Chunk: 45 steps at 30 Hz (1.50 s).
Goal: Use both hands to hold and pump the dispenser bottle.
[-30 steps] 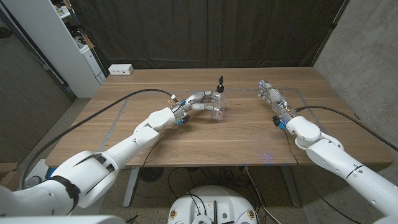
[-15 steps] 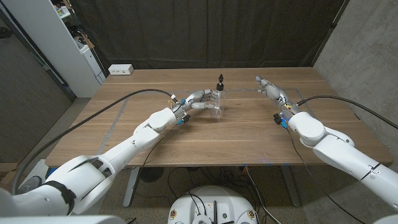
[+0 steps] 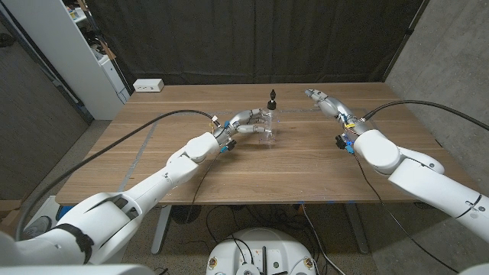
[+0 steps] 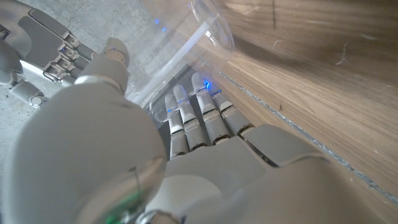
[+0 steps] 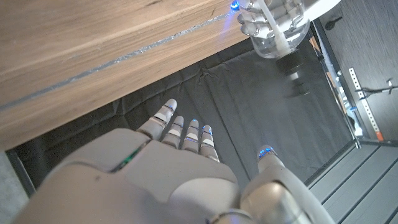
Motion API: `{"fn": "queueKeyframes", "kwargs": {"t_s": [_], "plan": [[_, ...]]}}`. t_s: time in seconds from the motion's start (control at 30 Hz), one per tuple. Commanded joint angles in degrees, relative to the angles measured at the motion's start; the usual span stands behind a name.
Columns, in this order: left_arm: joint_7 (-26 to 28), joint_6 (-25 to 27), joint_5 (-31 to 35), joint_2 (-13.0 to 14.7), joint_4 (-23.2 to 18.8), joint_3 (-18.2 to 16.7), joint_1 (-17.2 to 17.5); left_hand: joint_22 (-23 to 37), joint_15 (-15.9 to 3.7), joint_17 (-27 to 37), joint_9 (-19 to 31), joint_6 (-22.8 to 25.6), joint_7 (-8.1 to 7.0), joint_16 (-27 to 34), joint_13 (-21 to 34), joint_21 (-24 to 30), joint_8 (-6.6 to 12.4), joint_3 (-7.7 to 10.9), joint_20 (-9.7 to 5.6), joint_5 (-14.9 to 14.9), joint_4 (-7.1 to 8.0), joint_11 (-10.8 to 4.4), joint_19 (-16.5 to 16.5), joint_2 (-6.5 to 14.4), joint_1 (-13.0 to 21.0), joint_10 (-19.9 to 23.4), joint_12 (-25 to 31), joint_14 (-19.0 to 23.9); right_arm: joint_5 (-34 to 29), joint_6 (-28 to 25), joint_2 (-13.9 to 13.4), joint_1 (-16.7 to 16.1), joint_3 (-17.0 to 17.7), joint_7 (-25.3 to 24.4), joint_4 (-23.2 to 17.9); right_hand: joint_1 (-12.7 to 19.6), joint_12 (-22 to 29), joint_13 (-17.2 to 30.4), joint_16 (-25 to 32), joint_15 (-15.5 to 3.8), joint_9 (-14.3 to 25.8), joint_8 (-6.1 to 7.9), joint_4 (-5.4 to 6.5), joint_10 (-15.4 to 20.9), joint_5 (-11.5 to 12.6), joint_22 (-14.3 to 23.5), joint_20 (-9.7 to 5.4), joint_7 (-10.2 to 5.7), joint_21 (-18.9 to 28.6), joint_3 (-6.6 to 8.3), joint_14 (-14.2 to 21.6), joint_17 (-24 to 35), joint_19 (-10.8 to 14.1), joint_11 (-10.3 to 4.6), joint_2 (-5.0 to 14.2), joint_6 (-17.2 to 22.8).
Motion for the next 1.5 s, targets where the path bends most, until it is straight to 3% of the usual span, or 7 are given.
{"fn": "queueKeyframes", "kwargs": {"t_s": [0.03,0.47,0.83,1.0,1.2,1.3,1.5], "plan": [[1.8,2.8,0.0,-0.8,-1.5,0.4,0.6,0.2,-10.51,2.1,0.3,0.8,-0.01,0.6,0.5,0.4,0.88,-0.58,-1.85,0.3,-0.16,-0.26,0.7,4.4,3.6,0.9,0.6,1.6,-7.4,-8.0,-2.4,0.7,-1.0,-0.7,-6.7,0.3,0.4,0.1,0.5,-0.39,0.2,-0.12,-0.50,0.5,0.5,0.3,-0.47,-0.04,-0.2,0.14,0.0,0.0,0.5,-0.21,2.49,0.4],[3.1,8.3,0.8,0.9,-7.0,0.8,2.0,0.2,-10.73,2.5,0.3,1.1,-0.12,1.1,1.3,0.4,1.31,-1.21,-2.17,0.4,-0.48,-0.58,1.0,4.5,4.4,1.3,0.8,1.8,-19.3,-17.1,-5.0,2.5,-4.6,0.0,-12.8,0.5,0.4,0.1,0.6,-0.68,0.2,-0.13,-0.65,0.8,0.5,0.3,-0.60,-0.47,-0.3,0.40,0.3,-0.2,0.5,-0.57,2.84,0.5],[4.3,11.9,2.0,2.6,-11.0,0.9,2.7,0.3,-10.81,2.8,0.2,1.5,-0.47,1.3,1.8,0.4,1.61,-1.69,-2.52,0.5,-0.39,-0.97,0.9,4.7,4.7,1.4,0.8,1.9,-31.7,-24.0,-7.0,6.9,-10.8,7.2,-17.2,0.7,0.6,0.1,0.7,-1.13,0.2,-0.08,-0.72,1.6,0.5,0.3,-0.85,-0.42,-0.3,0.71,0.5,-0.4,0.7,-1.67,3.23,0.9],[4.3,12.8,2.3,2.9,-11.7,1.0,2.7,0.3,-10.88,2.7,0.2,1.6,-0.51,1.2,2.0,0.5,1.75,-1.81,-2.52,0.6,-0.34,-0.91,0.9,4.8,4.7,1.4,0.8,1.9,-36.1,-25.6,-6.5,8.8,-12.9,11.2,-18.3,0.6,0.7,0.1,0.7,-1.31,0.2,-0.03,-0.53,2.2,0.5,0.3,-0.99,-0.12,-0.3,0.76,0.5,-0.4,0.7,-2.42,3.37,1.1],[4.2,13.0,2.8,3.0,-11.9,1.4,2.4,0.3,-10.89,2.7,0.2,1.6,-0.50,1.2,2.2,0.5,1.85,-1.95,-2.54,0.6,-0.26,-0.89,0.9,4.9,4.7,1.5,0.8,2.0,-38.8,-25.3,-5.4,9.9,-13.8,14.6,-18.3,0.4,0.7,0.0,0.6,-1.36,0.2,-0.03,-0.32,2.7,0.5,0.3,-0.17,-0.07,-0.5,0.87,0.3,-0.5,0.3,-3.76,3.35,1.3],[4.1,12.7,2.9,3.1,-11.8,1.5,2.3,0.3,-10.95,2.7,0.2,1.6,-0.53,1.1,2.4,0.5,1.90,-2.09,-2.59,0.6,-0.24,-0.94,0.9,4.8,4.7,1.5,0.8,2.0,-40.1,-24.5,-4.6,10.7,-14.5,16.4,-18.0,0.2,0.8,0.0,0.7,-1.55,0.2,0.21,-0.19,3.5,0.4,0.3,1.88,-0.26,-0.4,0.84,0.2,-0.6,0.3,-4.83,3.14,2.1],[4.7,13.4,3.4,3.4,-12.8,1.5,2.6,0.3,-10.99,2.6,0.1,1.7,-0.53,1.1,2.6,0.5,2.00,-2.34,-2.61,0.6,-0.18,-0.99,0.9,4.7,4.5,1.6,0.9,2.1,-41.3,-22.2,-3.2,11.0,-14.4,17.8,-17.3,-0.1,0.9,0.0,0.7,-1.63,0.2,0.23,-0.01,4.3,0.4,0.3,2.50,-0.73,-0.6,0.77,0.2,-0.7,-0.1,-5.58,3.01,2.4]]}}
